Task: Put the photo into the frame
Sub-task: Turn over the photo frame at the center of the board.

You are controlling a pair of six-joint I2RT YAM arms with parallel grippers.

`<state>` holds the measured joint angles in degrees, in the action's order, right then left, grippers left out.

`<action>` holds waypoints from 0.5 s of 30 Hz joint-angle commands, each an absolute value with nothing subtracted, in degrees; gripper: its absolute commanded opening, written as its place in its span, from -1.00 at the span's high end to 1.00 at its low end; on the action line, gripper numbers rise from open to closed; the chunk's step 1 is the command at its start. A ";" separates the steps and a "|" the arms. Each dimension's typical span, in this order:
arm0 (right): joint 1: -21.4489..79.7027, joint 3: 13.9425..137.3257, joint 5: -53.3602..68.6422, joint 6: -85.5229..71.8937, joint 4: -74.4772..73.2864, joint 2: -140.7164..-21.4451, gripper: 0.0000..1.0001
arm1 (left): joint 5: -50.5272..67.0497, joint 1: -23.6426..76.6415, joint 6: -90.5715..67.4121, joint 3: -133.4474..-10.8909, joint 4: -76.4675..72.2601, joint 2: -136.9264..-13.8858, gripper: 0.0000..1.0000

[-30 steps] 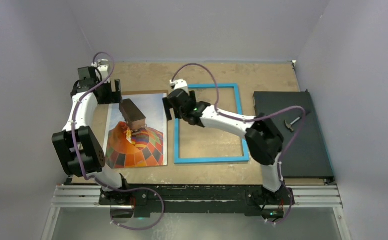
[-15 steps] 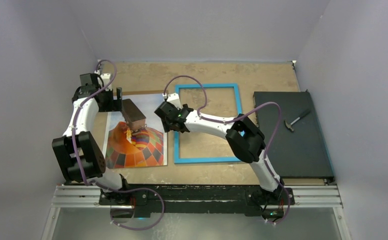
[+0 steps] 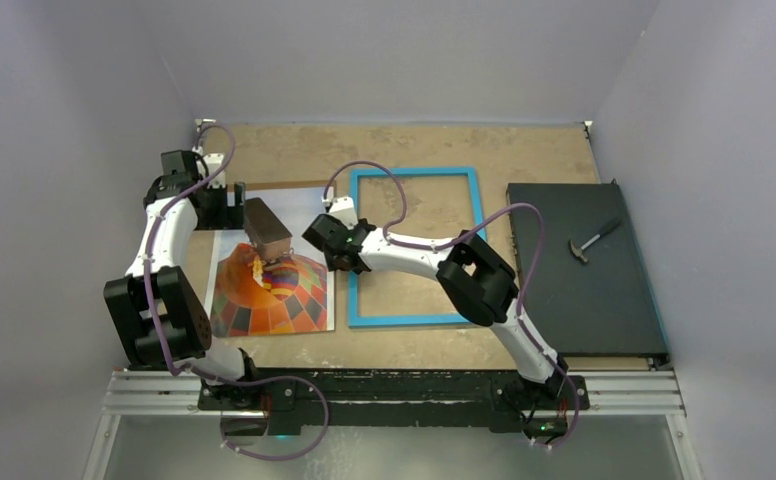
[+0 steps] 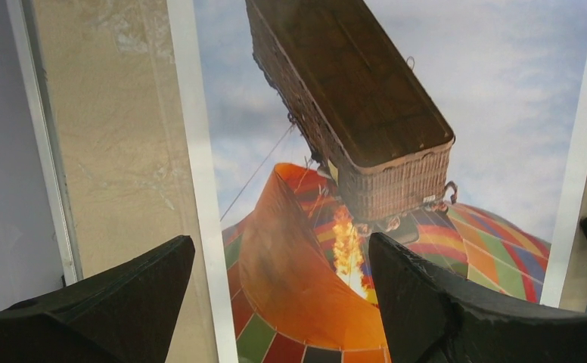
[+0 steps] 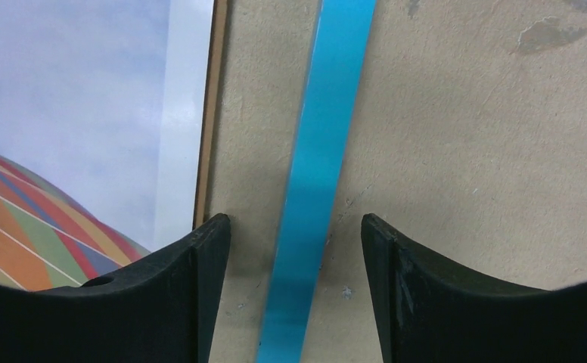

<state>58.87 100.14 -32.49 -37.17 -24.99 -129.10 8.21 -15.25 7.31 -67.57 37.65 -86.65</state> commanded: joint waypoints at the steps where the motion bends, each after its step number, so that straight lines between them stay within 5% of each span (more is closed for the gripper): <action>1: 59.24 99.15 -35.20 -39.17 -27.10 -128.83 -0.30 | 7.86 -15.32 11.02 -69.54 42.55 -85.19 -0.67; 5: 59.22 97.69 -34.50 -39.15 -25.04 -128.42 -0.01 | 9.58 -15.25 11.33 -70.38 43.78 -84.74 -0.66; 12: 59.16 103.28 -33.35 -39.00 -28.22 -128.76 0.88 | 15.23 -15.32 7.83 -71.47 45.81 -85.18 -0.63; 15: 59.27 105.42 -32.18 -38.92 -29.69 -127.18 1.00 | 15.95 -15.29 7.51 -70.98 46.18 -85.30 -0.63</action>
